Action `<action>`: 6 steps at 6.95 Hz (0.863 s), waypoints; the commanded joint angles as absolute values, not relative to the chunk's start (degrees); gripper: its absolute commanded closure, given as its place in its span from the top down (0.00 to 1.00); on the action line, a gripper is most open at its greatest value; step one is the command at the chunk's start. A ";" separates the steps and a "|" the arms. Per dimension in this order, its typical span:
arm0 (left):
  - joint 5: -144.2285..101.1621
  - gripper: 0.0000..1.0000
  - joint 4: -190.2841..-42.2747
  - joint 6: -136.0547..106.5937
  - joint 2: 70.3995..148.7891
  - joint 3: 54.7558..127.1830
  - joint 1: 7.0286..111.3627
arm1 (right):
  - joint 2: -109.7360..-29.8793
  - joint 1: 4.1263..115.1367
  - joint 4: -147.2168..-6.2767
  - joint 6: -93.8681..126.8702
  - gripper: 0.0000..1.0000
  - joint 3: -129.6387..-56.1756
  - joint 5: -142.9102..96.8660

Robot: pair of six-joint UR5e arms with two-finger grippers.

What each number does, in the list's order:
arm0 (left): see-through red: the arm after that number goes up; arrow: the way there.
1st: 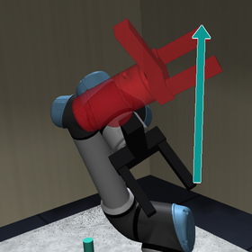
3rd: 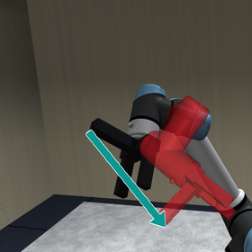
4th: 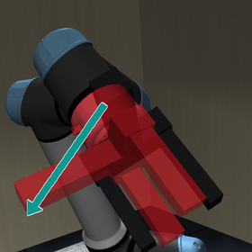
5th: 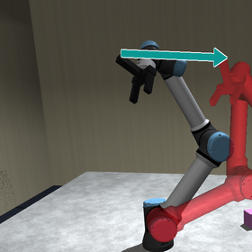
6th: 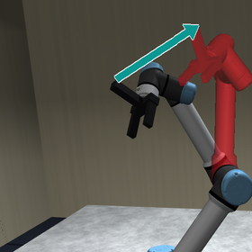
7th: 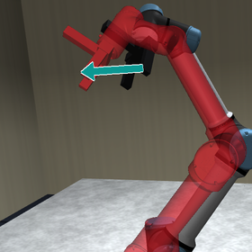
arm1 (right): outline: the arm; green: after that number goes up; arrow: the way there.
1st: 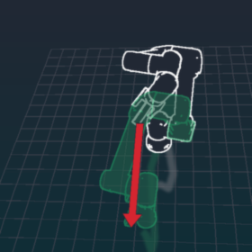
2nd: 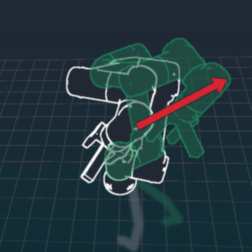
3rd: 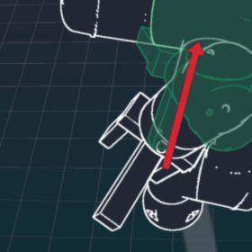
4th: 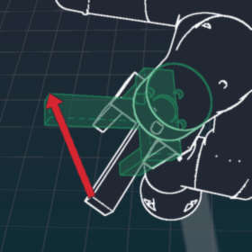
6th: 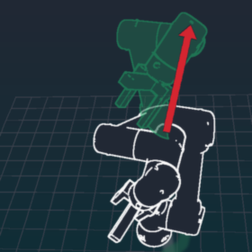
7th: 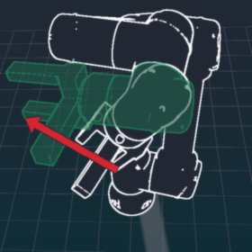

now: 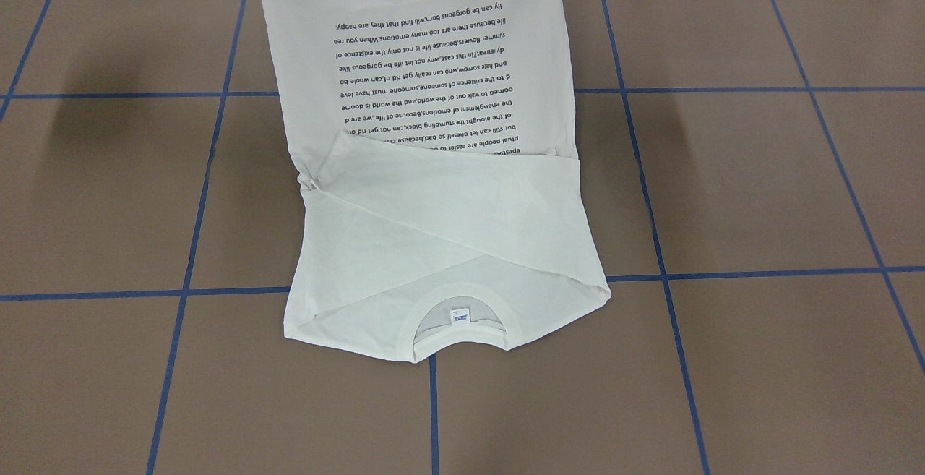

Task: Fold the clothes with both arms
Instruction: 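Lift the hem with both grippers and fold it toward the collar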

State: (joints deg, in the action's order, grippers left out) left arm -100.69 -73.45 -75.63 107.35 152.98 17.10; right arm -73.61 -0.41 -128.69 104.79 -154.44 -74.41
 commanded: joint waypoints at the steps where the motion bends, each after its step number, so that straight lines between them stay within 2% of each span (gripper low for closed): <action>1: -101.78 0.00 -68.55 -64.75 115.47 145.24 25.61 | -65.77 10.48 -130.79 92.00 0.00 -149.10 -77.42; 3: -102.04 0.00 -69.16 -54.63 118.64 136.45 37.22 | -60.15 26.12 -130.26 79.50 0.00 -141.55 -87.05; 6: -101.43 0.00 -84.31 -50.71 119.09 118.46 44.63 | -58.54 36.63 -111.87 75.85 0.00 -121.97 -90.09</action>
